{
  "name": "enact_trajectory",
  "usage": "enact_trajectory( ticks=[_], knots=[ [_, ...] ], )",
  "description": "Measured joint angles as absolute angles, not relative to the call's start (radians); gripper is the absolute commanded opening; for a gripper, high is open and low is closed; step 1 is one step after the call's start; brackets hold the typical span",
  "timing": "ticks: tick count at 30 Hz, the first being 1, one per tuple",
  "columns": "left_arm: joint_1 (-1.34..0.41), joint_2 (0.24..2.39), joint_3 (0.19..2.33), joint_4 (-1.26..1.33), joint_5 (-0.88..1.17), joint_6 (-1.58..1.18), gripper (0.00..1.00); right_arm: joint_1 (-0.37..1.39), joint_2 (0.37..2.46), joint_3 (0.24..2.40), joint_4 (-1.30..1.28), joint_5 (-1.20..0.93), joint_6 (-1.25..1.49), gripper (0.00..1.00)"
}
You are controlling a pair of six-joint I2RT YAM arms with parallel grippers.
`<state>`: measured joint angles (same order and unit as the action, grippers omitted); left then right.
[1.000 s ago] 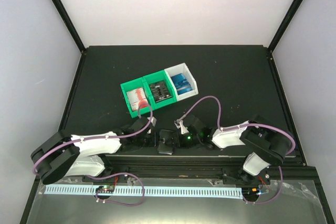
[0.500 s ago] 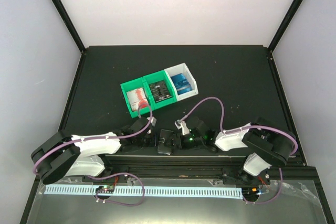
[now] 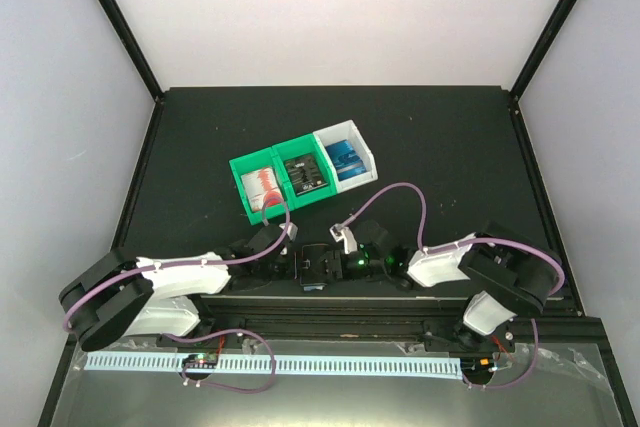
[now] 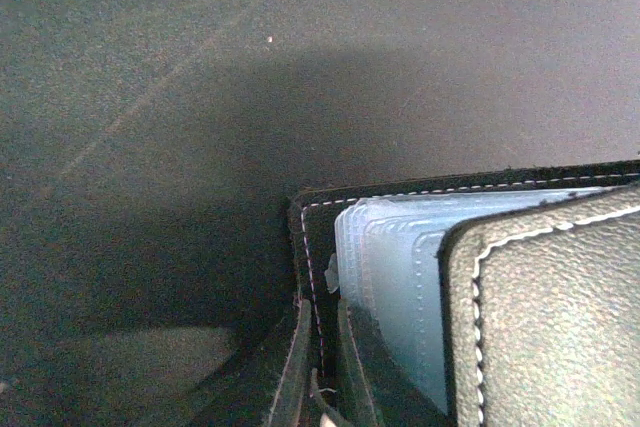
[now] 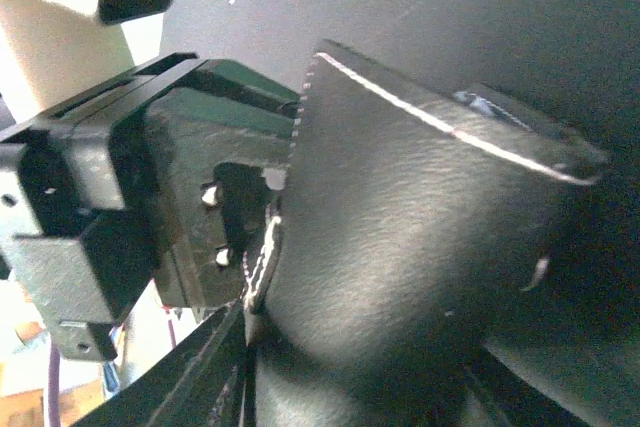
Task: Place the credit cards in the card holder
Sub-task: Close the card holder at the center of the board, then turn over the card holder at the center of the board.
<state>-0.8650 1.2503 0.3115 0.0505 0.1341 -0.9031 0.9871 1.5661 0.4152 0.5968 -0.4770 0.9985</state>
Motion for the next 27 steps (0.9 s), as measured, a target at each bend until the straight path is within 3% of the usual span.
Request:
enact_trajectory(
  ticks=[7, 12, 15, 18, 27],
  knots=[
    [-0.865, 1.235, 0.311, 0.043, 0.126, -0.904, 0.12, 0.987, 1.573, 0.442, 0.513, -0.445, 1.001, 0.19],
    [-0.865, 1.2, 0.311, -0.002, 0.105, -0.904, 0.24, 0.987, 1.569, 0.454, 0.458, -0.418, 1.0, 0.02],
    [-0.865, 1.155, 0.312, -0.064, 0.077, -0.904, 0.41, 0.987, 1.542, 0.466, 0.401, -0.397, 0.987, 0.01],
    [-0.866, 1.089, 0.32, -0.157, 0.022, -0.908, 0.5, 0.986, 1.473, 0.502, 0.257, -0.356, 0.945, 0.01],
    [-0.857, 0.87, 0.348, -0.389, -0.114, -0.905, 0.6, 0.986, 1.305, 0.774, -0.412, -0.027, 0.785, 0.01]
  ],
)
